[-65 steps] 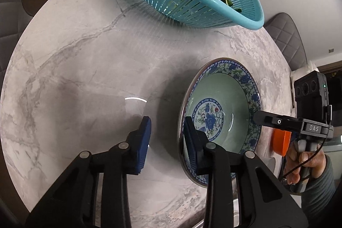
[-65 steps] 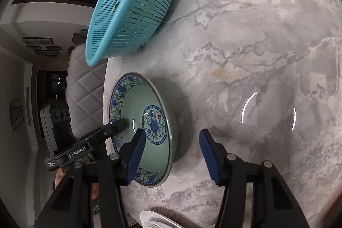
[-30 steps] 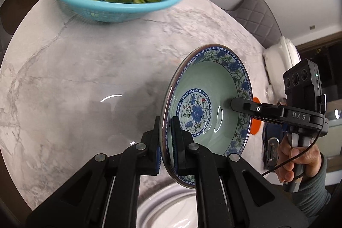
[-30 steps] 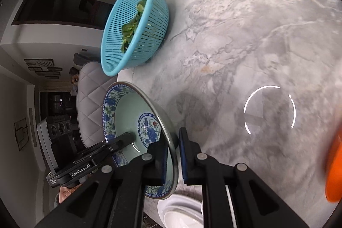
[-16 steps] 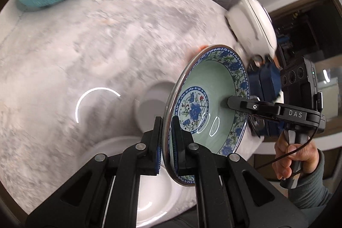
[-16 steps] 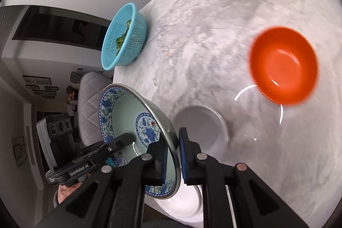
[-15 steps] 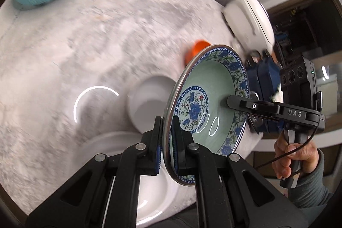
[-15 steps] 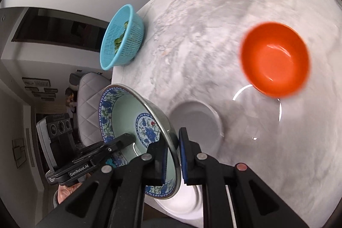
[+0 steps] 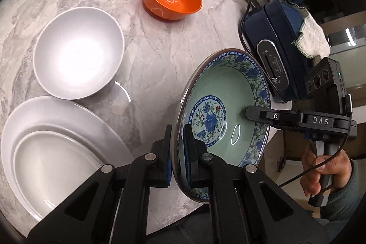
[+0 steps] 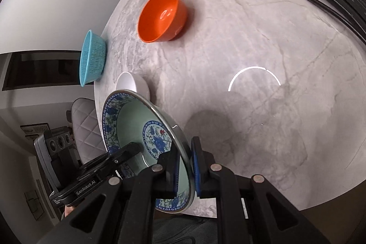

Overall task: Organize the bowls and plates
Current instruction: 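Lift the patterned bowl on edge and carry it across the table, then lower the patterned bowl flat onto the table and open both grippers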

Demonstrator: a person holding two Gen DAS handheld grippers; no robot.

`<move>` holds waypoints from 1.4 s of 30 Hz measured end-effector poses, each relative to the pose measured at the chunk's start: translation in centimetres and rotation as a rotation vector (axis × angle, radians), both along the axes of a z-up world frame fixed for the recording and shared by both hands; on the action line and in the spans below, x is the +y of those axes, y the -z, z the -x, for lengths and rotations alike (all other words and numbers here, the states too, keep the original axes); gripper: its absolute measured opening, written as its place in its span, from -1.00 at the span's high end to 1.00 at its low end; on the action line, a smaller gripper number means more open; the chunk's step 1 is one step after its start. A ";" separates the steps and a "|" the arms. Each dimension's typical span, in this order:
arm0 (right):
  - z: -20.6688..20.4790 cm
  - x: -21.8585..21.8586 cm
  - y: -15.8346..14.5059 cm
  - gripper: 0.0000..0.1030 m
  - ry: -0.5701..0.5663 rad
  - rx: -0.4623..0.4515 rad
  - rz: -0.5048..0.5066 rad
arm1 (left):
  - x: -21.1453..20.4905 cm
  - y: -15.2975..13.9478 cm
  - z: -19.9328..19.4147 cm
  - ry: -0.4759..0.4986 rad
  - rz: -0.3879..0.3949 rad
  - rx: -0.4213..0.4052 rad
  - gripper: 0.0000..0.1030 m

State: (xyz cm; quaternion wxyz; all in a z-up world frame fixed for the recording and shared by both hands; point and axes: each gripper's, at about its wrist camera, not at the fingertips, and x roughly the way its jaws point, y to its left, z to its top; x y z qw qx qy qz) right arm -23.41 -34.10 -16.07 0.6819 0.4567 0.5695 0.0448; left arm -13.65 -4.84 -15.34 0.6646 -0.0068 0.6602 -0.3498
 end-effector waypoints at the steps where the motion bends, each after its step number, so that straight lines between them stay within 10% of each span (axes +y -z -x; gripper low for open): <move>1: 0.1 -0.3 0.4 0.73 -0.002 0.005 0.007 | -0.6 0.4 0.3 0.001 -0.014 -0.004 0.88; 30: 0.8 -3.8 5.4 0.74 -0.148 0.035 0.127 | -7.7 7.5 0.9 0.041 -0.217 -0.064 0.68; 42: 0.7 -2.8 5.4 0.65 -0.188 0.005 0.139 | -8.0 6.4 1.2 0.018 -0.162 -0.091 -0.05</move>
